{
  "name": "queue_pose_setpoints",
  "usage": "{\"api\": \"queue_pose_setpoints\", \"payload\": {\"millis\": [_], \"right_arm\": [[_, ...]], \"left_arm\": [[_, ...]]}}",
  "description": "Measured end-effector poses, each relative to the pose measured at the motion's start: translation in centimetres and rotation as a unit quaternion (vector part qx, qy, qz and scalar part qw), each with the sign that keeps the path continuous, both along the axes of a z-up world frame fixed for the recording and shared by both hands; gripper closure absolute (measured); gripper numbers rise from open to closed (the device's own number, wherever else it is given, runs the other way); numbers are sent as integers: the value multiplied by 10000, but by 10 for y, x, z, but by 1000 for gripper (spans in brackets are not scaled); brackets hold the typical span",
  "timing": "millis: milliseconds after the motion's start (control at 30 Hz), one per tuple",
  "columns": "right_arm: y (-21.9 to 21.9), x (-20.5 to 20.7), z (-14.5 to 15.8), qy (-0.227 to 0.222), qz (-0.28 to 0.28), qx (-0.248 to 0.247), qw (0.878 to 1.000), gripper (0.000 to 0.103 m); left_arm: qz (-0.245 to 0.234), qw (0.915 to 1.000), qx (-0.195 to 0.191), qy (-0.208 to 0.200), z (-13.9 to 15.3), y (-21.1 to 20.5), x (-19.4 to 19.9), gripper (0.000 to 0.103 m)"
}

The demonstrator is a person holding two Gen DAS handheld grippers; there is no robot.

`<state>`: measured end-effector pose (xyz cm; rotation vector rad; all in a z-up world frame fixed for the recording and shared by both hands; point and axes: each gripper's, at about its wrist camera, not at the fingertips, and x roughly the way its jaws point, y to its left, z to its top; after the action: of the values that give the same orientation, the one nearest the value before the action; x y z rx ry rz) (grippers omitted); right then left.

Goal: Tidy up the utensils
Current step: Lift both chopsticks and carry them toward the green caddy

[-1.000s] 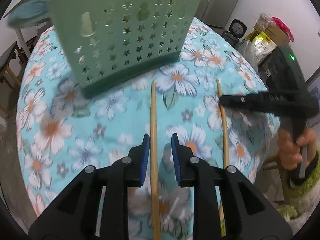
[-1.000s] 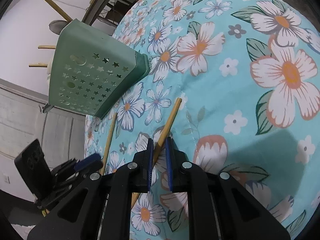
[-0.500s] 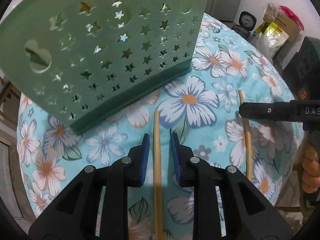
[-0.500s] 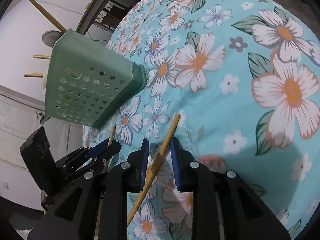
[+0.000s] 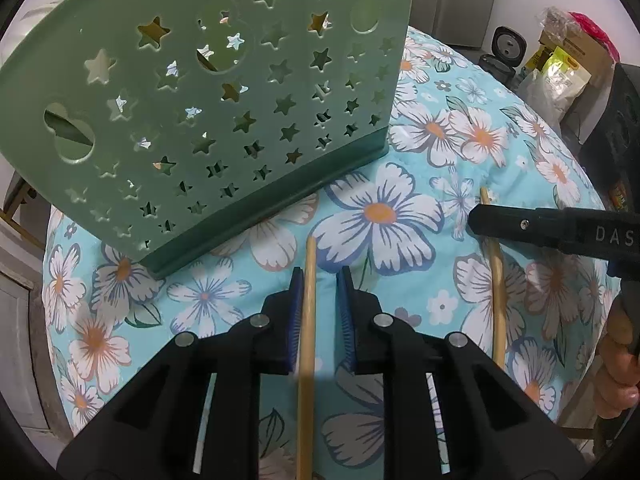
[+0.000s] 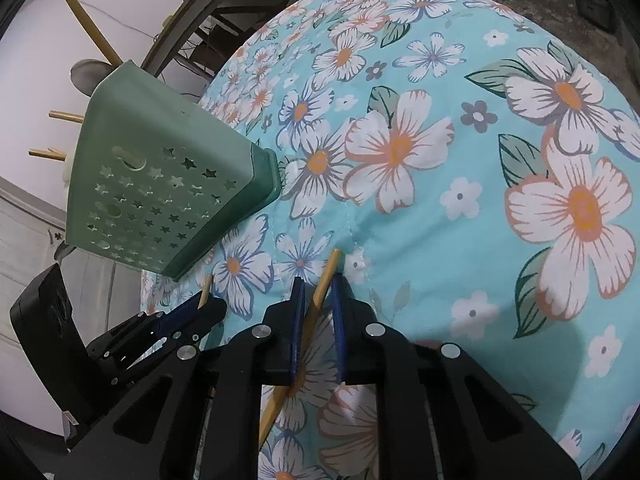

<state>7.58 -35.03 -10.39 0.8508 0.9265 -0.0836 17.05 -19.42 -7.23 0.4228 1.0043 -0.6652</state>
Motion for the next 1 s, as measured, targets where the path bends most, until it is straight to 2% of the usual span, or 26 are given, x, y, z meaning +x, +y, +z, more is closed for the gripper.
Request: {"api": "queue_pose_setpoints", "payload": {"millis": [300,500,1000], "right_arm": [[4,5,1,27,-31,-140,9999,90],[3,1,5,-42,-68,-65,9999,91],[-7,-24,51,-568,-191,-288,9978,93]], "left_arm": [[0,10000,22,-38,0,-3,0,87],[1,10000,35,-48,0,-4,-1,87],[0,10000,62,-76,0,-5,-1,87]]}}
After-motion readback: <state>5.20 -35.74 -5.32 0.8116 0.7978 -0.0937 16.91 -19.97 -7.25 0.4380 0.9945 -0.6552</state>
